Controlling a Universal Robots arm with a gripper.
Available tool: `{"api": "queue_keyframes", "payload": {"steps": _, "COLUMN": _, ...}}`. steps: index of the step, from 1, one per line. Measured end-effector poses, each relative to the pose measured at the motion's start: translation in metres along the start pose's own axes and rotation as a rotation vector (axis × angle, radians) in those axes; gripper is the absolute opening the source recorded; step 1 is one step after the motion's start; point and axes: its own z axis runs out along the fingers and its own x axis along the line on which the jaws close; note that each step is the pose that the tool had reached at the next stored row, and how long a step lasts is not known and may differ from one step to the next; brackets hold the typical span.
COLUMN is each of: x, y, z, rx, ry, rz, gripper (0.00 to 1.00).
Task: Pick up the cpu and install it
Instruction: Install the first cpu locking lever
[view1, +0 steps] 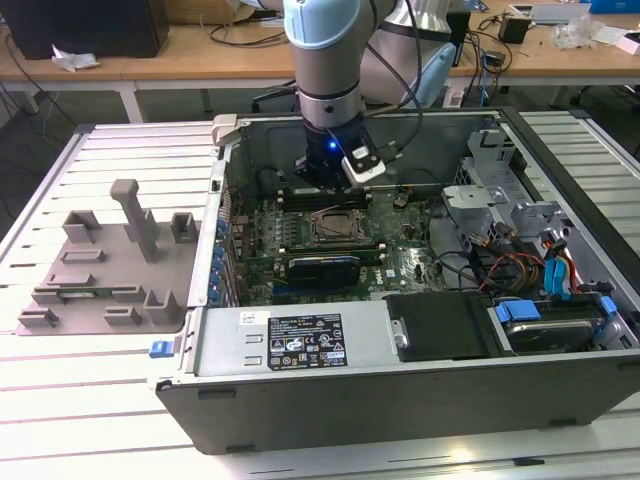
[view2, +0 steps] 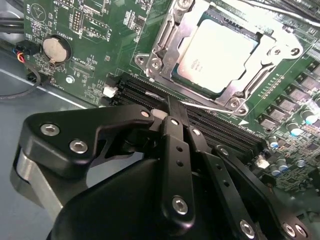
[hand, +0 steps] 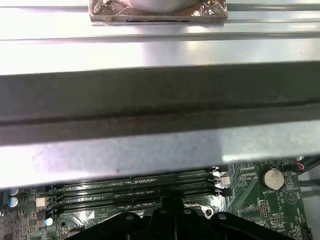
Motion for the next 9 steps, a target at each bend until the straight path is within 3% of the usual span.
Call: {"api": "queue_keyframes", "payload": {"steps": 9, "x": 0.0006, "y": -0.0006, "z": 0.0037, "rx": 0.0095, "ry": -0.0184, "rz": 0.089, "gripper": 0.11}}
